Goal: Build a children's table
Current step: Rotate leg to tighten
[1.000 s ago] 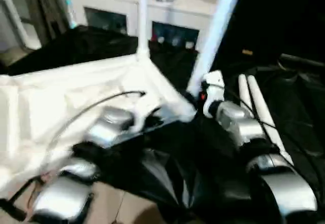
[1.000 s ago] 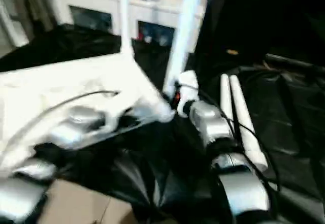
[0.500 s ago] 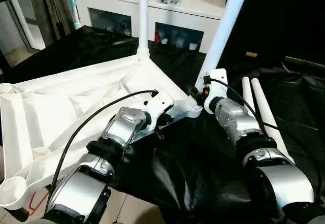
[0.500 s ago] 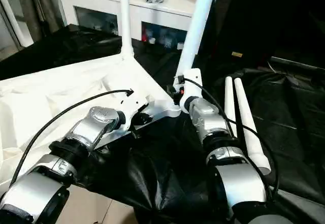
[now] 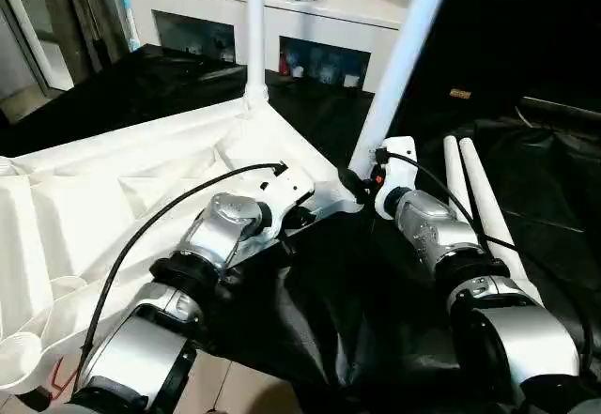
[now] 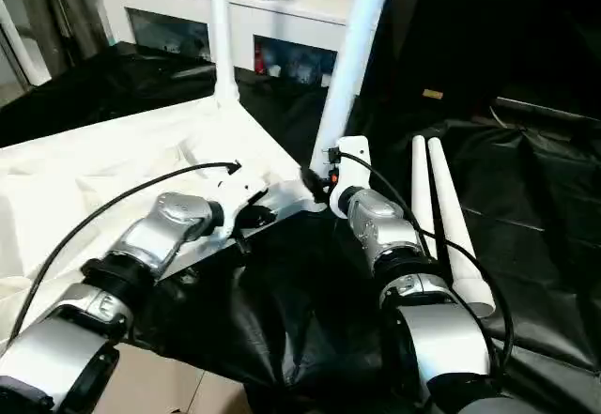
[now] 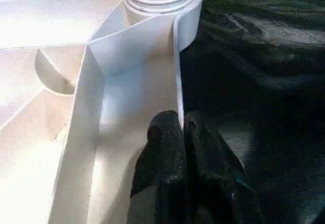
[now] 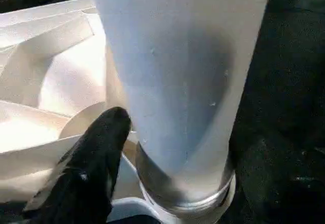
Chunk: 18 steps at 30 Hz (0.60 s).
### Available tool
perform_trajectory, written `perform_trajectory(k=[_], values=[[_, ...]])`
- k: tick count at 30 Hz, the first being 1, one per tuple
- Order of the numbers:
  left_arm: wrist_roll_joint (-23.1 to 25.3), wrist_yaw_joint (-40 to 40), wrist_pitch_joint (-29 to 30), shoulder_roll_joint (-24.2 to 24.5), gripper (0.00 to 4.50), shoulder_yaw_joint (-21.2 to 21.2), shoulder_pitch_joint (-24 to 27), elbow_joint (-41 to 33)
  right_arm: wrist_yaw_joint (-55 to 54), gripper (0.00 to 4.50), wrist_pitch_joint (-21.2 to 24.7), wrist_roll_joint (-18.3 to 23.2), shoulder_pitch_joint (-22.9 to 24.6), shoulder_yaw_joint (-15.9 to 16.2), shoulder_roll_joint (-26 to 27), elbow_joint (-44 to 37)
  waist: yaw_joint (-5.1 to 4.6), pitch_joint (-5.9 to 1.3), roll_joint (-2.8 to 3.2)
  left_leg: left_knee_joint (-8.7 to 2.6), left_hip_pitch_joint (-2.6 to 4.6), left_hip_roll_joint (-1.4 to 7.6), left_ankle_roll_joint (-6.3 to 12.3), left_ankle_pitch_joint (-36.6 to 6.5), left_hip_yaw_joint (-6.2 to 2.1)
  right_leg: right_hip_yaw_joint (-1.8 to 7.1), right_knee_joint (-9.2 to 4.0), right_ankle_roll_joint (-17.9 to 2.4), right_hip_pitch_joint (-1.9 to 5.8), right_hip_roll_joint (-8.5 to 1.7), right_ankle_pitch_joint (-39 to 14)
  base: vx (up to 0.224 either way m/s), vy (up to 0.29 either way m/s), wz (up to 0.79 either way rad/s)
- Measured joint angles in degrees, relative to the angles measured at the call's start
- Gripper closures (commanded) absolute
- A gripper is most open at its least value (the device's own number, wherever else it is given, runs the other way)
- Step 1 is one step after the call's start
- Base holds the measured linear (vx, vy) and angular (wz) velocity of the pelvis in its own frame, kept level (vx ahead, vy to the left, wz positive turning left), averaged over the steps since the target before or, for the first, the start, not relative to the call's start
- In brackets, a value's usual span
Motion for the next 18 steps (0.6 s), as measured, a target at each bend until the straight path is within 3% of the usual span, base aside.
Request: perform_trajectory(k=[1, 4, 9, 18], values=[[0.00, -0.43, -0.11, 0.43, 4.50, -0.02, 0.17, -0.53, 0.86, 0.65, -0.01, -0.07, -0.10, 0.04, -0.11, -0.01, -0.05, 0.04, 0.01, 0.00, -0.02, 0.01, 0.00, 0.00, 0.00, 0.00, 0.00, -0.01, -0.02, 0.01, 0.00, 0.000, 0.000, 0.00], [-0.04, -2.20, -1.02, 1.64, 4.50, -0.14, 0.94, -2.11, 3.86, 0.57, 0.05, -0.63, -0.10, 0.76, -0.73, -0.04, -0.13, 0.14, 0.09, -0.01, -0.17, 0.02, -0.01, -0.01, 0.01, 0.01, 0.01, -0.22, -0.06, 0.02, 0.07, 0.000, 0.000, 0.00], [-0.69, -6.58, -2.98, 4.26, 4.50, -0.47, 2.26, -5.37, 12.05, 0.57, 0.04, -2.17, 1.71, 3.53, -3.54, -1.42, -0.04, 0.29, 0.25, 0.02, -1.10, 0.02, 0.24, 0.06, 0.07, 0.02, 0.18, -0.36, -1.00, 0.02, -0.03, 0.000, 0.000, 0.00], [-2.08, -14.78, -6.10, 8.83, 4.50, -0.98, 5.82, -10.19, 23.19, 0.57, -1.58, -4.08, 4.95, 7.47, -6.31, -5.52, 0.23, 0.62, 0.48, 0.07, -1.06, 0.11, 0.32, 0.11, 0.10, 0.00, 0.26, -0.46, -0.99, 0.06, -0.09, 0.000, 0.000, 0.00]])
